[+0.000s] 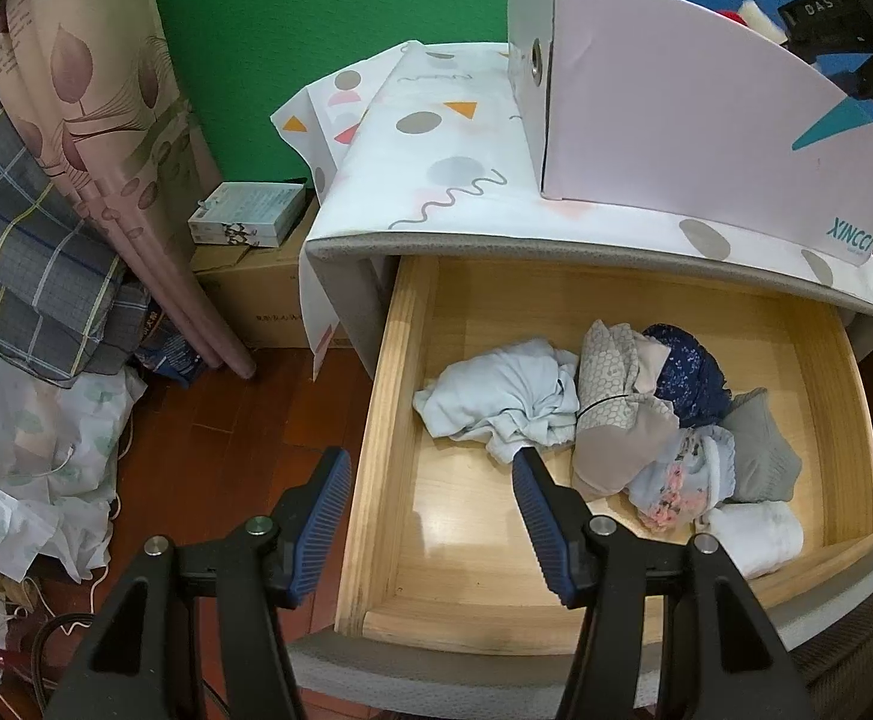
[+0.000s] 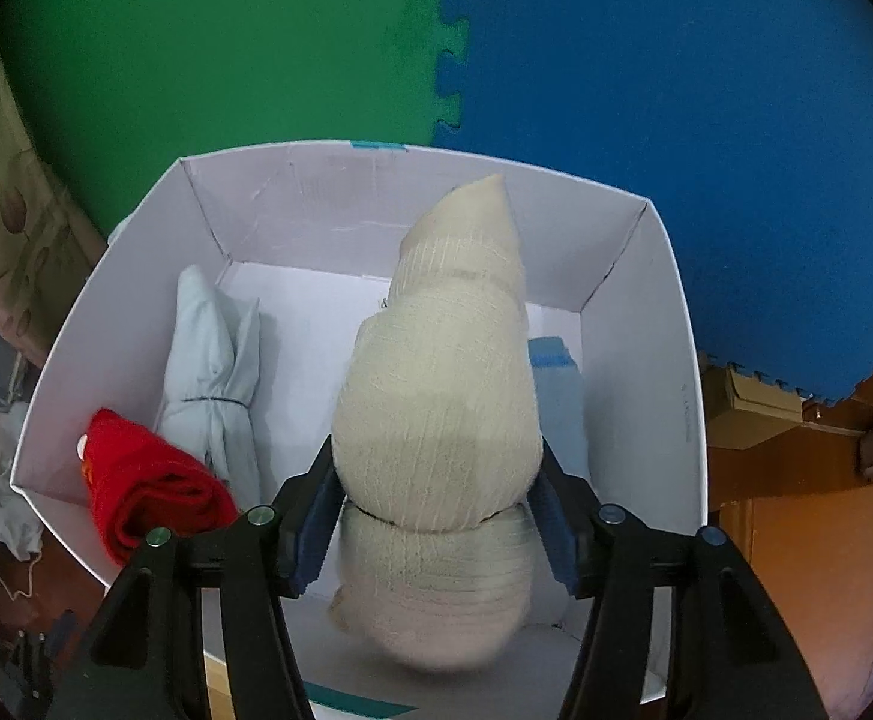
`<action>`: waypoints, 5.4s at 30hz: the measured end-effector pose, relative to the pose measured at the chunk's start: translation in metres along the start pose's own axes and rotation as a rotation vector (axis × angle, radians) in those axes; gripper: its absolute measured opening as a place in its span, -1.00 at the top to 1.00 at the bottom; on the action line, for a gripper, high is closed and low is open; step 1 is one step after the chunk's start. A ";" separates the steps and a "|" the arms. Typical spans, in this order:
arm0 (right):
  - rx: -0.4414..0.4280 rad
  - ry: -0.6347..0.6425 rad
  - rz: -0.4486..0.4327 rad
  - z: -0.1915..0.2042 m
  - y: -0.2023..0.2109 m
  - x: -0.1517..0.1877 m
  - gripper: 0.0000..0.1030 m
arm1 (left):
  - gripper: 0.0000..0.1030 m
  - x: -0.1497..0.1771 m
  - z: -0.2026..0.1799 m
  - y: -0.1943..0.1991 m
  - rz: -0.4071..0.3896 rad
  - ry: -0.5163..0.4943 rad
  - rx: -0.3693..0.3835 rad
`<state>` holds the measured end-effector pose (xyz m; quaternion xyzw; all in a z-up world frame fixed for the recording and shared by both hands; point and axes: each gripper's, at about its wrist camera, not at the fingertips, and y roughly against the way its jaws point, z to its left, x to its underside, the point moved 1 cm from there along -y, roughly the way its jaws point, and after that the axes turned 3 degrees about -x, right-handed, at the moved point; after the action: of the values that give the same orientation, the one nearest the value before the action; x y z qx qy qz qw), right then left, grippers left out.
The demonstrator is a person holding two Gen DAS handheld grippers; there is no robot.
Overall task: Take underwear out of drawer
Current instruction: 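Carry the beige rolled sock into the white box and open the right tool, then move the right tool from the box back over the drawer, then lower the right tool onto the grey sock and close it, then lower the left tool onto the grey hexagon-print underwear and grasp it while the right tool holds the grey sock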
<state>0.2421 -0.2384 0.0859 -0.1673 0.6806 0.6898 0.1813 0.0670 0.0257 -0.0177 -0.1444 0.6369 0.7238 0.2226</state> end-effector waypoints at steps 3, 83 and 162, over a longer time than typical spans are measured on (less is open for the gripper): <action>0.000 -0.001 -0.027 -0.001 0.008 0.000 -0.28 | -0.12 0.001 -0.001 -0.002 0.006 -0.002 0.001; -0.025 0.123 0.532 0.002 -0.140 0.247 -0.19 | -0.12 0.002 0.005 -0.013 0.063 -0.007 0.024; -0.123 -0.208 0.477 -0.071 -0.081 0.279 0.14 | -0.12 -0.040 -0.108 -0.074 0.210 -0.171 0.142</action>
<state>0.0351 -0.3030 -0.1201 0.0590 0.6353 0.7667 0.0718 0.1309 -0.0799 -0.0778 0.0014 0.6770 0.7058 0.2088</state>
